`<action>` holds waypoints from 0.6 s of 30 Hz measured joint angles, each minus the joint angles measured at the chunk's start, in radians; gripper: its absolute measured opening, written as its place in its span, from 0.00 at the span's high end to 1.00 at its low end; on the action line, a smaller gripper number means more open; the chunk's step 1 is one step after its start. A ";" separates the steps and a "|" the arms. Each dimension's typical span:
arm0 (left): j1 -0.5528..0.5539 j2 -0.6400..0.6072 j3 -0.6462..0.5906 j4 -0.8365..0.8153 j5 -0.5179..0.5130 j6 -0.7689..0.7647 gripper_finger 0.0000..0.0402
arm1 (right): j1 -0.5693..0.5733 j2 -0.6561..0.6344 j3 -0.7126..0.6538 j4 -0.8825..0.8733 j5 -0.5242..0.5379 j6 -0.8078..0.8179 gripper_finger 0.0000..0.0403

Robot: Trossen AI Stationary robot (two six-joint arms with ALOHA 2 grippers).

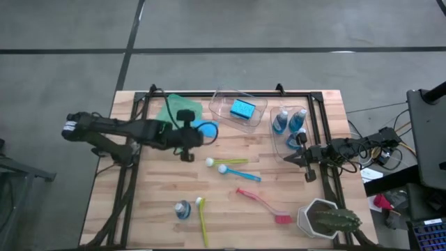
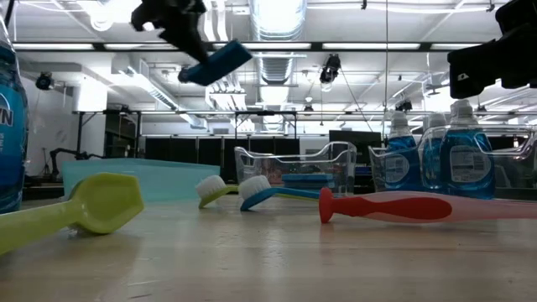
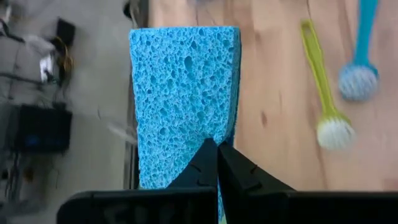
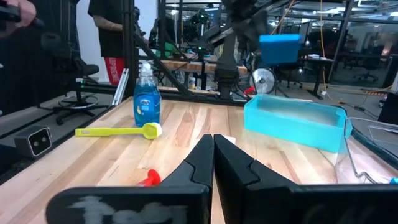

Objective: Pick & Place Kitchen Sink Supplies
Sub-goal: Put the blue sponge wipe into the left transparent bin

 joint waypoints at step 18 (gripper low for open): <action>0.205 0.095 0.000 0.392 0.062 0.377 1.00 | 0.000 -0.001 0.001 0.000 0.000 0.000 0.98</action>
